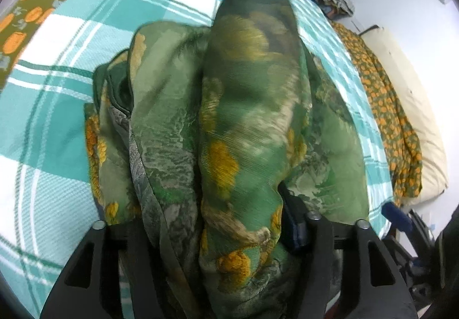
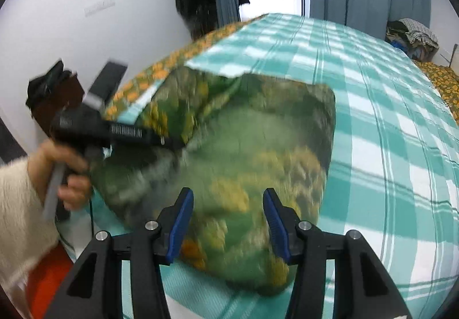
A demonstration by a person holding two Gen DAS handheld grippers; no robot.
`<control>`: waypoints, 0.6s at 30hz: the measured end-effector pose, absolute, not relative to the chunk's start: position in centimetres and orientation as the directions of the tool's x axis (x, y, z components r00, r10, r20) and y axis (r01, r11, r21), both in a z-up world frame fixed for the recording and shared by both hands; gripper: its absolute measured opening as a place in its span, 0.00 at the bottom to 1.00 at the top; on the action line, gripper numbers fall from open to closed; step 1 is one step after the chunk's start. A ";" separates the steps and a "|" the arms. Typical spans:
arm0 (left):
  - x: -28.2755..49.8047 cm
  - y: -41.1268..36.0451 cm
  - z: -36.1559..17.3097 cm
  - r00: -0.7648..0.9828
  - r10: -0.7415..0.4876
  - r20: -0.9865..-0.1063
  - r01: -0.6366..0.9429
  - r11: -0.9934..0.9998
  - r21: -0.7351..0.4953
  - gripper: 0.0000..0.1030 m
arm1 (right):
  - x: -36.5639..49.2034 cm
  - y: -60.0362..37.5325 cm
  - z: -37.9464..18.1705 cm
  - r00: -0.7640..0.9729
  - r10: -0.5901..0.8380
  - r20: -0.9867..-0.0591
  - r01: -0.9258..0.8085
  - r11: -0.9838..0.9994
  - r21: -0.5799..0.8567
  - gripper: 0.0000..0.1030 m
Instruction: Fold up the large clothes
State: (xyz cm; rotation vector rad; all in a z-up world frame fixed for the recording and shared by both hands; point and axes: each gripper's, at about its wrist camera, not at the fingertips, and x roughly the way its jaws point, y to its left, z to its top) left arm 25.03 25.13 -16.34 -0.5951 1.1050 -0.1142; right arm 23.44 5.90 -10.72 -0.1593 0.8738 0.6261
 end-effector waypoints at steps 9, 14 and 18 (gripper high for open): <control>18.4 31.2 -13.4 0.605 -0.305 -0.735 -0.250 0.804 -0.540 0.90 | 26.5 11.5 -13.7 0.410 0.446 -0.795 -0.618 0.777 0.118 0.51; 17.5 34.1 -20.1 0.624 -0.461 -0.631 -0.299 0.605 -0.738 0.90 | 26.6 13.3 -15.9 0.393 0.404 -0.826 -0.638 0.766 0.070 0.51; 18.4 34.3 -23.1 0.677 -0.530 -0.511 -0.262 0.476 -0.840 0.91 | 26.4 13.0 -16.3 0.400 0.401 -0.824 -0.643 0.764 0.059 0.51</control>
